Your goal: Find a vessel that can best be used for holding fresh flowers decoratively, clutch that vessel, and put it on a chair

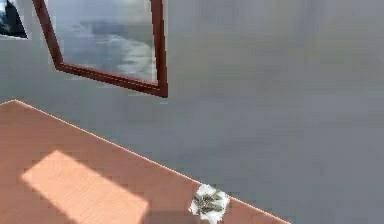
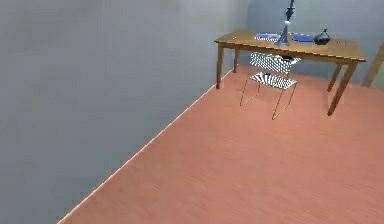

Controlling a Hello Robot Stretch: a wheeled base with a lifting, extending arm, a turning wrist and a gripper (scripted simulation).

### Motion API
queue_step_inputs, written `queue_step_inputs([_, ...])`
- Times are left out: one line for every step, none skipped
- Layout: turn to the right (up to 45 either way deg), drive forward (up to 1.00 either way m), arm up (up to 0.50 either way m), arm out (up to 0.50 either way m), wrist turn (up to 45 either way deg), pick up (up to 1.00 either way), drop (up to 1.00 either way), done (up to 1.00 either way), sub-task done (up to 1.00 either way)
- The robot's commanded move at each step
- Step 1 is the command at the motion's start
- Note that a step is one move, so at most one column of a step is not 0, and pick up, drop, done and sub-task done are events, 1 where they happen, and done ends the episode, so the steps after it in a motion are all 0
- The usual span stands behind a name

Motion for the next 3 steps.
queue_step_inputs([45.0, 0.0, 0.0, 0.0, 0.0, 0.0, 0.0, 0.0, 0.0])
queue_step_inputs([45.0, 0.0, 0.0, 0.0, 0.0, 0.0, 0.0, 0.0, 0.0])
queue_step_inputs([36.0, 0.0, 0.0, 0.0, 0.0, 0.0, 0.0, 0.0, 0.0])
